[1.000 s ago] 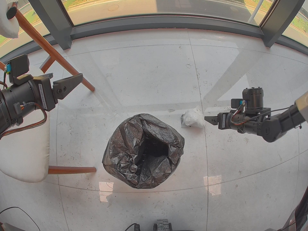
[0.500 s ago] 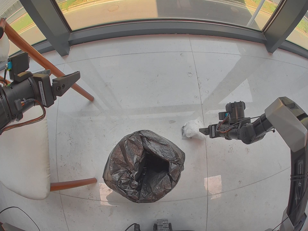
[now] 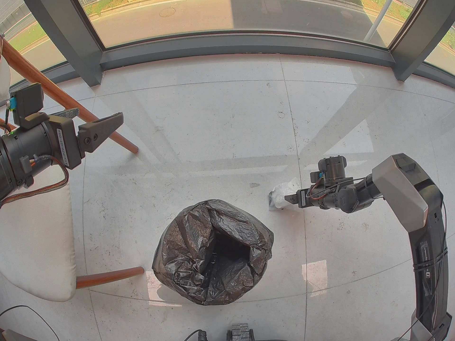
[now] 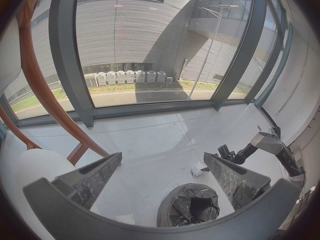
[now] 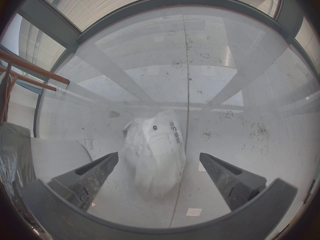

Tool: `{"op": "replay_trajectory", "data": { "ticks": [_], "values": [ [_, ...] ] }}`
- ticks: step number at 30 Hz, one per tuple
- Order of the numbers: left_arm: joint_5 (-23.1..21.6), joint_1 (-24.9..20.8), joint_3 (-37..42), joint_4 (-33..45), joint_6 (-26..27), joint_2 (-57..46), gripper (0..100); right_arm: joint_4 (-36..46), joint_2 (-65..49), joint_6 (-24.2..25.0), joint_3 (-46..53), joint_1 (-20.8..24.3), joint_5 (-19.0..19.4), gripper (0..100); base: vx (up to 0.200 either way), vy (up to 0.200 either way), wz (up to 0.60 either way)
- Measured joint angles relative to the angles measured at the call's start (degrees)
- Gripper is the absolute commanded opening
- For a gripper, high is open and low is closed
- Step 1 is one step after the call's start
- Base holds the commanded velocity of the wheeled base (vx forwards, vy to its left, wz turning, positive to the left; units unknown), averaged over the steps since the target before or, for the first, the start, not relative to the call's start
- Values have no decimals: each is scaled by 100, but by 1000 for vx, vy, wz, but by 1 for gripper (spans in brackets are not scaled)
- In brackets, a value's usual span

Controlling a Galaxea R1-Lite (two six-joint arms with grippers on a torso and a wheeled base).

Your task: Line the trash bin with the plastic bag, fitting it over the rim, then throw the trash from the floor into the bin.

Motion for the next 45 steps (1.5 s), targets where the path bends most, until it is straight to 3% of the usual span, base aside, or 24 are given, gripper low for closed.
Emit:
{"op": "replay_trajectory", "data": {
  "ticks": [8,16,22,33,38,45],
  "values": [
    [15,-5,160,6,18,-135,100,656,712,-249,-1276,11,11,0,0,0,0],
    [17,-5,177,2,29,-227,100,848,880,-283,-1523,28,17,0,0,0,0],
    [6,-5,144,2,33,-254,100,886,297,-243,-1073,22,83,0,0,0,0],
    [0,-5,129,0,30,-321,100,1467,-2395,285,750,179,639,0,0,0,0],
    [-5,-6,124,0,35,-343,100,1925,-3779,749,1659,701,1026,0,0,0,0],
    [-95,-68,113,-2,24,-367,100,2283,-5250,1204,2739,2175,1309,0,0,0,0]
  ]
}}
